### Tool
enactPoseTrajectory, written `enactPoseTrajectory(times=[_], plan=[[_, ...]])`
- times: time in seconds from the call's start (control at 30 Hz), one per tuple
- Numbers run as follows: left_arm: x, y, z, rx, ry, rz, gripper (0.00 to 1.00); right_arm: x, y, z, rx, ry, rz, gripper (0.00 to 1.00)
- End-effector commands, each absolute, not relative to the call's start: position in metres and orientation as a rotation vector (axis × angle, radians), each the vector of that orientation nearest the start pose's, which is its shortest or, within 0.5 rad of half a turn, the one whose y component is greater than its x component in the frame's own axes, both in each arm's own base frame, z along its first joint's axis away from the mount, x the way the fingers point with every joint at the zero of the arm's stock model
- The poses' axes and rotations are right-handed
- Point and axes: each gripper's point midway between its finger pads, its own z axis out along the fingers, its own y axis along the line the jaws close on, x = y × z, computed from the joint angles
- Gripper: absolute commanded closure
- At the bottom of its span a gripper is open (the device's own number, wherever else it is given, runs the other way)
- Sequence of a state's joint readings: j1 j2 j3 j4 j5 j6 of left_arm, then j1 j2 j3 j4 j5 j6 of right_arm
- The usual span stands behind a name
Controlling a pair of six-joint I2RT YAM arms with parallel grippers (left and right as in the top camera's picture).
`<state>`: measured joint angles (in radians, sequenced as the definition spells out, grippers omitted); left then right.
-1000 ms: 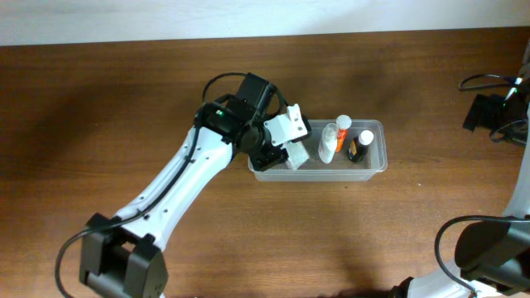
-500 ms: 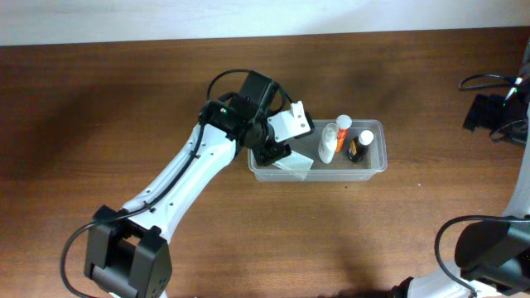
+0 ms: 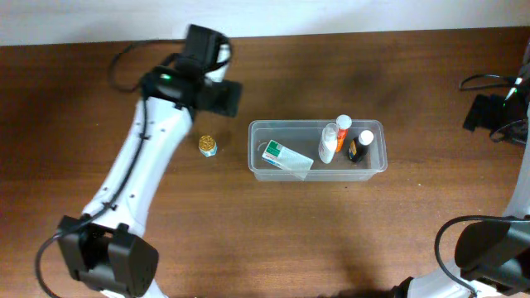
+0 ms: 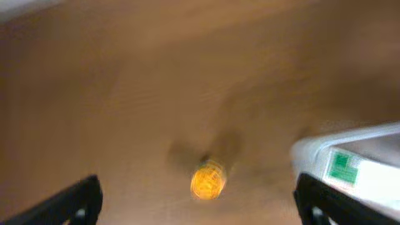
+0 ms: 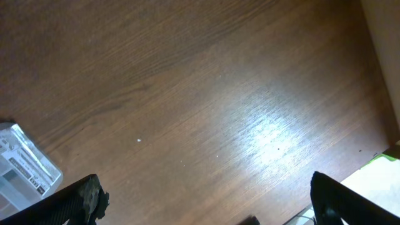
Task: Pack container
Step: 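Open the left gripper to drop the box and lift, then lower the left gripper onto the gold-lidded jar and grasp it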
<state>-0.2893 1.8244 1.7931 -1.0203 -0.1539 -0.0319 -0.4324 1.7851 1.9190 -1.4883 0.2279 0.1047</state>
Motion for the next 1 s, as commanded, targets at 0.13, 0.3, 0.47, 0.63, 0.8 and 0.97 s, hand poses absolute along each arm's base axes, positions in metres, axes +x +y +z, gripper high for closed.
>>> enactPoseTrajectory(times=[0.13, 0.3, 0.47, 0.63, 0.8, 0.97], plan=[[0.431, -0.071, 0.176, -0.042, 2.778, -0.112, 0.01, 0.311, -0.188, 0.23, 0.828, 2.817, -0.396, 0.02], [0.431, -0.076, 0.147, -0.014, 2.852, -0.125, 0.01, 0.311, -0.188, 0.23, 0.828, 2.817, -0.396, 0.02], [0.43, -0.078, 0.108, -0.074, 2.955, -0.111, 0.01, 0.311, -0.188, 0.23, 0.828, 2.817, -0.396, 0.02], [0.423, -0.078, 0.083, -0.101, 3.036, -0.092, 0.01, 0.311, -0.188, 0.23, 0.828, 2.817, -0.396, 0.02], [0.406, -0.075, 0.065, -0.106, 3.136, -0.063, 0.01, 0.311, -0.188, 0.23, 0.828, 2.817, -0.396, 0.02], [0.406, -0.075, 0.052, -0.108, 3.163, -0.055, 0.01, 0.311, -0.188, 0.23, 0.828, 2.817, -0.396, 0.02]])
